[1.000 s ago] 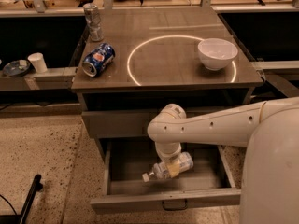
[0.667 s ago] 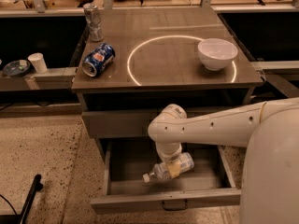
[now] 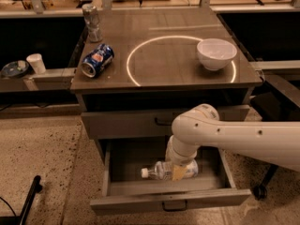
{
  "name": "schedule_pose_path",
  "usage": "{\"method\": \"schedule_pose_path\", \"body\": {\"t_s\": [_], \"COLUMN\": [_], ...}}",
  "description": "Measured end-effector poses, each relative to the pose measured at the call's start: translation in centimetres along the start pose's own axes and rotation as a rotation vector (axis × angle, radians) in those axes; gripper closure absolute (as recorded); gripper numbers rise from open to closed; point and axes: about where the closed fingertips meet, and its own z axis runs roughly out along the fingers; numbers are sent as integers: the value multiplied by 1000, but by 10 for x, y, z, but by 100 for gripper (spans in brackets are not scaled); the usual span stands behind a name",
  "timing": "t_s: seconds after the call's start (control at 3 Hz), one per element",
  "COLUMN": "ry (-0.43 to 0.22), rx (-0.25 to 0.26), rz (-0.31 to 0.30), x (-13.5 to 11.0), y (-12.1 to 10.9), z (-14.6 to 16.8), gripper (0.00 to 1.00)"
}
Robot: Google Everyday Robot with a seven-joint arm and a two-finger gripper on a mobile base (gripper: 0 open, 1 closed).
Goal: Pick blue plastic bottle from middle drawer and place on counter
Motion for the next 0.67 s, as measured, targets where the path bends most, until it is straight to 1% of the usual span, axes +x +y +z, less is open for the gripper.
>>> {"method": "schedule_pose_path", "body": {"t_s": [0.33, 0.67], "ry": [-146, -316], "rx": [126, 223], "rz": [30, 49], "x": [-12, -19], "y": [-5, -21], "z": [-47, -85], "gripper": [100, 100]}}
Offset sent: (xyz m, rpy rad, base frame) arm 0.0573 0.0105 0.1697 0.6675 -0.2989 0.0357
